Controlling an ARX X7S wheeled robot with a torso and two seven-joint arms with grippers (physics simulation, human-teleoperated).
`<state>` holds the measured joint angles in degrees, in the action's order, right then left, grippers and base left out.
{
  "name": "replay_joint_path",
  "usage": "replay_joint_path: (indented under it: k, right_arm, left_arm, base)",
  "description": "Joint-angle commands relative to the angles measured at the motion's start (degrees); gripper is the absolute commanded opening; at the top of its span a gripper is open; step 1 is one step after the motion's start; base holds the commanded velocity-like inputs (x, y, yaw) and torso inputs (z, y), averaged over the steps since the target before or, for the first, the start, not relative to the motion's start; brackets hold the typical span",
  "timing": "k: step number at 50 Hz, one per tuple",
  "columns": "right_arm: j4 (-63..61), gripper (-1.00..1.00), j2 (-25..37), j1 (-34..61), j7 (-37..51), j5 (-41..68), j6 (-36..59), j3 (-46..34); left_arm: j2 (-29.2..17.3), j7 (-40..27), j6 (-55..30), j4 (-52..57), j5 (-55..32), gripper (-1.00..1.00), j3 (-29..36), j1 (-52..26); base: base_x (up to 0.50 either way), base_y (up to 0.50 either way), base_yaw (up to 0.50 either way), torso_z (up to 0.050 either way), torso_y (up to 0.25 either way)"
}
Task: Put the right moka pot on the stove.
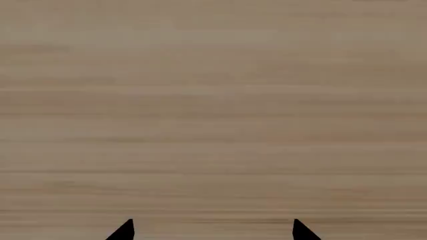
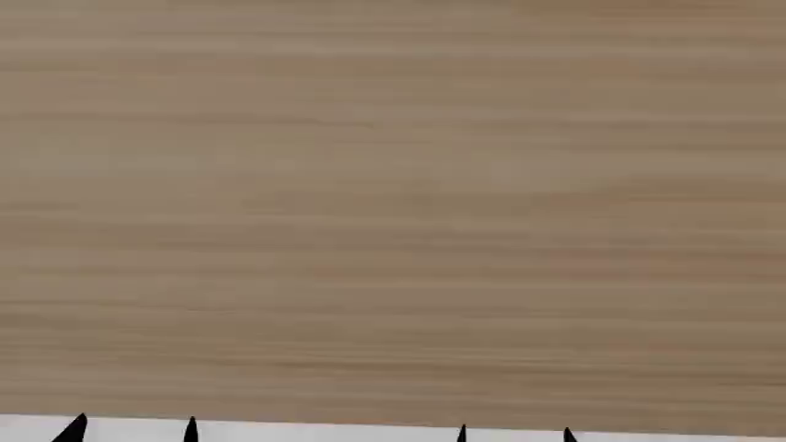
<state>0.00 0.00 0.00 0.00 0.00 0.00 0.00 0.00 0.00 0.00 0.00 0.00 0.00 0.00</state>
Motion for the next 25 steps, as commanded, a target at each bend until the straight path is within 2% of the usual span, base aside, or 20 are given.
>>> replay_joint_path:
  k: [1,6,8,13,25]
  right_arm:
    - [0.0,1.0,0.54,0.0,0.72,0.54,0.0,-0.72]
    - [2.39,1.0,1.42,0.64,4.48,-1.05,-2.23,-1.88]
    - [2.02,1.0,1.75,0.63,2.19,2.98,-0.11,-2.0]
    - [1.61,1.0,2.38,0.85,3.75,3.16,0.53,-2.66]
    - [1.69,1.0,3.6,0.82,5.17,4.06,0.5,-4.18]
  left_arm:
    - [-0.57,-0.64,0.0,0.0,0.0,1.0,0.64,0.0]
    - [-1.6,-1.92,0.05,-0.99,-1.21,1.0,2.02,-0.53]
    - [-1.93,-2.24,0.21,-1.26,-1.45,1.0,2.54,-0.61]
    - [-2.67,-2.51,1.24,-1.51,-2.2,1.0,3.54,-0.49]
    - [-3.78,-3.81,1.31,-1.21,-3.23,1.0,4.89,-0.36]
  base:
    - [0.0,0.0,0.0,0.0,0.0]
    - [0.0,0.0,0.0,0.0,0.0]
    - [0.0,0.0,0.0,0.0,0.0]
    - [0.0,0.0,0.0,0.0,0.0]
    - [0.0,0.0,0.0,0.032,0.069]
